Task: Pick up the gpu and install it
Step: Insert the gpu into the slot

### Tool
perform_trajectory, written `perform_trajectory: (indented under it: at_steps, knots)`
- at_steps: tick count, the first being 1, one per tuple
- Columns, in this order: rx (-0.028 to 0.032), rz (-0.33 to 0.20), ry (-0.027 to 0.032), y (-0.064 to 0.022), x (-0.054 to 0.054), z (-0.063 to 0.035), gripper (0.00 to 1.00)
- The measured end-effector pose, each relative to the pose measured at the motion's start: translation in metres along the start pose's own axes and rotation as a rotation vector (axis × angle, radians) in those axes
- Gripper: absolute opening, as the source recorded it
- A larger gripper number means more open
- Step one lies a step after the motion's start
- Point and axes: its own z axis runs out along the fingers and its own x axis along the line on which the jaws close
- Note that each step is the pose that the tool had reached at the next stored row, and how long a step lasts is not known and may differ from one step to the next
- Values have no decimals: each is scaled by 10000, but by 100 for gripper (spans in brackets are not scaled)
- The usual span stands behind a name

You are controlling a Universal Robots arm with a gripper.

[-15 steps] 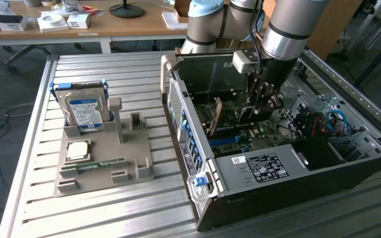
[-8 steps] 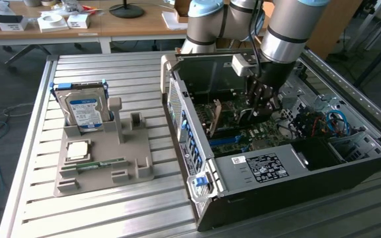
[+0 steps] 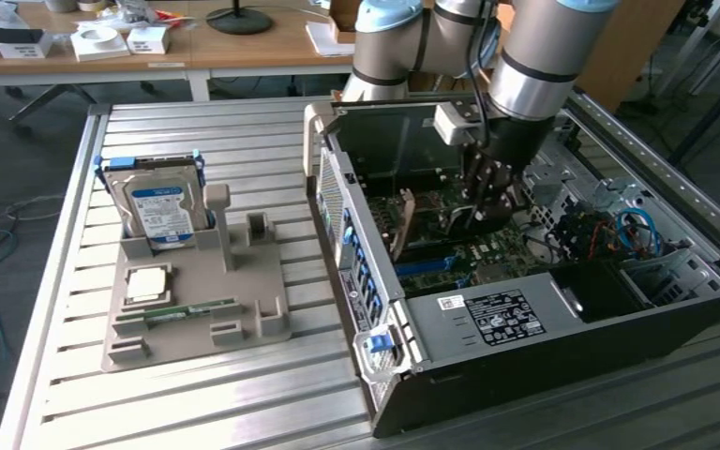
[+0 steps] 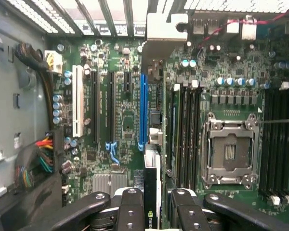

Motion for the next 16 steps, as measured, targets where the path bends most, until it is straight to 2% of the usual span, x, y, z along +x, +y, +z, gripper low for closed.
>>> perform_trajectory:
  at_steps: [3, 9, 16]
  knots:
    - [-1, 1, 3, 53, 0, 1, 27]
    - [0, 1, 1, 77, 1, 4, 27]
    - [0, 1, 2, 170, 1, 3, 27]
